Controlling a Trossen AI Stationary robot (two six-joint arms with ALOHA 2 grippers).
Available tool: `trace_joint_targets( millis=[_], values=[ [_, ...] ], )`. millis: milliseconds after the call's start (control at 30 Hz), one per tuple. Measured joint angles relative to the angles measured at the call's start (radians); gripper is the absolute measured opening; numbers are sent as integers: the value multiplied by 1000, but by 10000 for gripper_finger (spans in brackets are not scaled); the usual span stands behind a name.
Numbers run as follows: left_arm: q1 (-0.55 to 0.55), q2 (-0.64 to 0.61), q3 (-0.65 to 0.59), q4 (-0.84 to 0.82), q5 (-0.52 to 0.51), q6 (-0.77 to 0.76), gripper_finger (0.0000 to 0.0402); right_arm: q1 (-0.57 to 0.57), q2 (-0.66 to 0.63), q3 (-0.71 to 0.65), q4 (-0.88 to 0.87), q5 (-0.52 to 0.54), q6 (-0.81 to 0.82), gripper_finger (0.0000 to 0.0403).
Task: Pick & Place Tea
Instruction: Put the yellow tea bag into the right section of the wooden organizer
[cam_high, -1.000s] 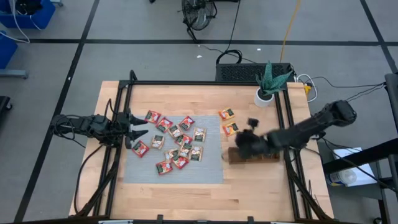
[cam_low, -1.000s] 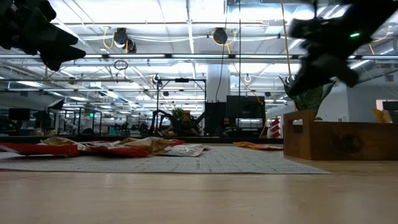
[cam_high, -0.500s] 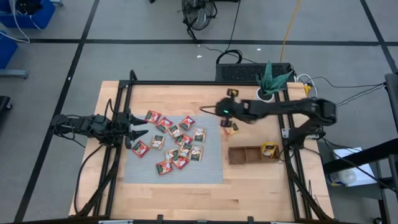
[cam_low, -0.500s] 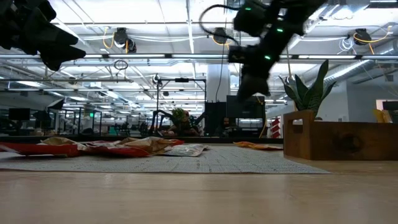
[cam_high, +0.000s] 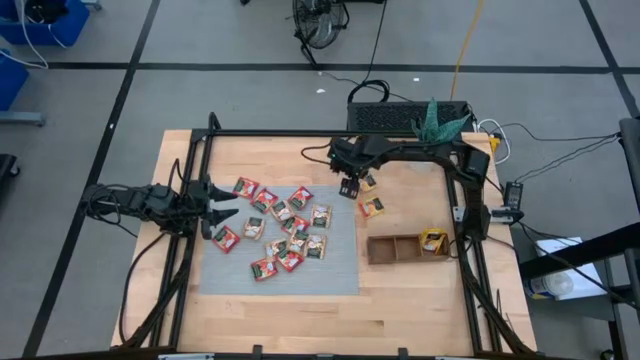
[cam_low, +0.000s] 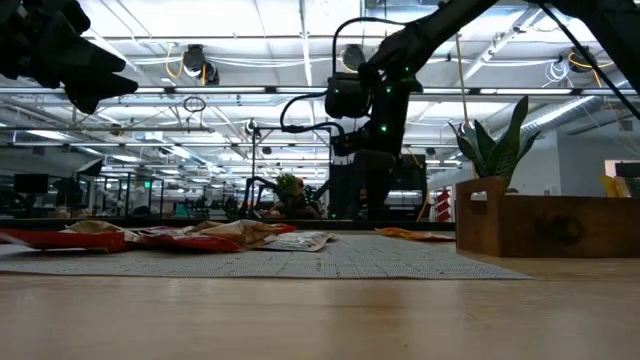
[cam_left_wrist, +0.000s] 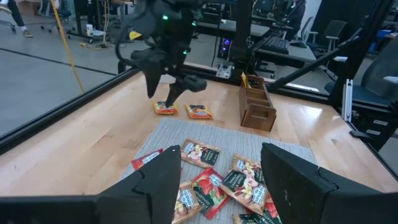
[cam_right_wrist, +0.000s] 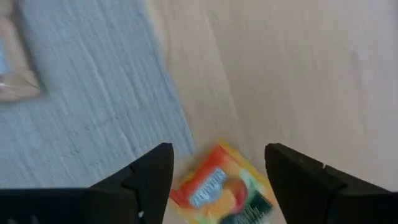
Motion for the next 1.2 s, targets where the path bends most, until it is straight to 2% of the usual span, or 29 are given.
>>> trace_joint_targets(
  millis=[67, 267, 500, 867, 933, 1067, 1200],
  values=[
    [0, 0, 0, 0, 0, 0, 223, -2, 1, -12, 17, -42, -14, 229],
    [0, 0, 0, 0, 0, 0, 223, -16, 1, -53, 38, 14, -34, 189],
    [0, 0, 0, 0, 0, 0, 223, -44, 2, -129, 87, -71, -20, 155],
    [0, 0, 0, 1, 0, 0, 223, -17, -44, -137, -196, -114, 39, 124],
    [0, 0, 0, 0, 0, 0, 223, -7, -78, -137, -234, -102, 70, 120],
    [0, 0, 0, 0, 0, 0, 223, 19, -147, -141, -302, 11, 133, 113],
    [0, 0, 0, 0, 0, 0, 223, 25, -236, -224, -153, 70, 207, 114]
  ],
)
